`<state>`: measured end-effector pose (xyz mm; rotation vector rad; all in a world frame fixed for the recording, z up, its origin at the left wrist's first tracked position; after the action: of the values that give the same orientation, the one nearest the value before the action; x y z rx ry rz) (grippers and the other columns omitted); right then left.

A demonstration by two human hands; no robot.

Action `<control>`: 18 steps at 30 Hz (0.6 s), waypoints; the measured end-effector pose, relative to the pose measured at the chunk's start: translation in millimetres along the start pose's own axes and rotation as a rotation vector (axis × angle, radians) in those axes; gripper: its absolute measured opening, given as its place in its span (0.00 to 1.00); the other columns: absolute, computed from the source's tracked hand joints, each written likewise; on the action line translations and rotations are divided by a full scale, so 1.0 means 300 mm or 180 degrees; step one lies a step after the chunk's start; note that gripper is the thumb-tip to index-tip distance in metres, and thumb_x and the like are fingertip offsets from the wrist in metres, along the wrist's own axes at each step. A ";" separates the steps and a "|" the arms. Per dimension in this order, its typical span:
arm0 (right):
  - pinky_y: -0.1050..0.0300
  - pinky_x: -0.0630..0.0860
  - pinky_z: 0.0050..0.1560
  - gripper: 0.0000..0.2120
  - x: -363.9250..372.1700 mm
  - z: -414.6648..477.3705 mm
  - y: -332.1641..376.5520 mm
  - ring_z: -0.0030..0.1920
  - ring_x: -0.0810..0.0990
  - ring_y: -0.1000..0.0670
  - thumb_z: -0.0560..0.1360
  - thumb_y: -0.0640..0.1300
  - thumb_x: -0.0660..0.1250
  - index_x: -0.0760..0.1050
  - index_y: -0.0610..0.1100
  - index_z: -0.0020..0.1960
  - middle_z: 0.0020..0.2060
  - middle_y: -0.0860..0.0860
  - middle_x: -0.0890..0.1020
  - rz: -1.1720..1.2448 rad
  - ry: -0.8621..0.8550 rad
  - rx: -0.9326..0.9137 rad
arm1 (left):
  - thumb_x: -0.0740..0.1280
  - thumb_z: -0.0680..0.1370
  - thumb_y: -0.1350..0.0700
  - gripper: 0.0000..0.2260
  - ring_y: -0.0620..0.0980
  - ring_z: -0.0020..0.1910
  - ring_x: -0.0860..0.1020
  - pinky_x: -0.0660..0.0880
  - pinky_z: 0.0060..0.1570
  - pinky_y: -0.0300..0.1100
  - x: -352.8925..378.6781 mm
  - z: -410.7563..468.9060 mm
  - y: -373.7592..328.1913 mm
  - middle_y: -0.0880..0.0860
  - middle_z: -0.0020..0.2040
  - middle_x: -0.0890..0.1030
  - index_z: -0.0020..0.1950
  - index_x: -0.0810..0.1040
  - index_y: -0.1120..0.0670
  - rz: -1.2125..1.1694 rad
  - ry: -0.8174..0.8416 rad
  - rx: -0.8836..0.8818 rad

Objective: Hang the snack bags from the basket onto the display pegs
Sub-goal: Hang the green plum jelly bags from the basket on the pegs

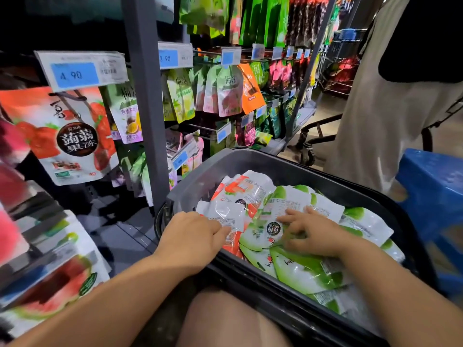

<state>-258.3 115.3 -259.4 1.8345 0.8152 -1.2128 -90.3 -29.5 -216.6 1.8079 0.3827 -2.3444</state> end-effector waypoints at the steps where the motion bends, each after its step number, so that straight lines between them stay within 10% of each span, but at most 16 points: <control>1: 0.52 0.38 0.77 0.06 0.000 0.005 0.000 0.78 0.54 0.58 0.76 0.54 0.69 0.82 0.53 0.44 0.75 0.60 0.66 0.0037 -0.0026 -0.0026 | 0.50 0.84 0.43 0.23 0.54 0.41 0.73 0.70 0.48 0.46 0.008 0.003 0.004 0.55 0.40 0.79 0.33 0.61 0.53 0.0042 0.0012 -0.0014; 9: 0.55 0.58 0.76 0.10 -0.005 0.019 0.002 0.73 0.59 0.62 0.79 0.53 0.66 0.83 0.49 0.54 0.68 0.63 0.69 0.0111 -0.0210 0.0112 | 0.49 0.84 0.43 0.24 0.52 0.37 0.65 0.57 0.43 0.44 -0.009 -0.003 -0.005 0.51 0.29 0.64 0.31 0.60 0.53 0.0076 0.0051 -0.0007; 13: 0.53 0.71 0.42 0.14 -0.119 -0.021 -0.020 0.40 0.77 0.47 0.79 0.49 0.66 0.76 0.41 0.40 0.36 0.49 0.78 0.0866 -0.1205 0.0484 | 0.48 0.84 0.43 0.24 0.52 0.37 0.65 0.57 0.42 0.44 -0.007 -0.005 0.000 0.51 0.28 0.64 0.31 0.59 0.53 0.0065 0.0076 -0.0029; 18: 0.53 0.78 0.50 0.07 -0.225 -0.105 -0.022 0.44 0.84 0.50 0.80 0.45 0.66 0.78 0.44 0.45 0.41 0.49 0.85 0.2736 -0.2325 0.0360 | 0.49 0.81 0.37 0.24 0.51 0.37 0.66 0.56 0.42 0.44 0.006 -0.003 0.013 0.50 0.29 0.67 0.32 0.63 0.51 -0.0049 0.0051 -0.0066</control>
<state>-273.0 139.6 -190.1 1.3820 -0.4251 -1.1877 -88.8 -32.9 -219.1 1.8221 0.4228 -2.3284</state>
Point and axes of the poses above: each hand's wrist, its own z-axis towards the middle knuckle, its own x-axis out of the palm, y = z × x, the point moved 9 cm from there along z, towards the middle knuckle
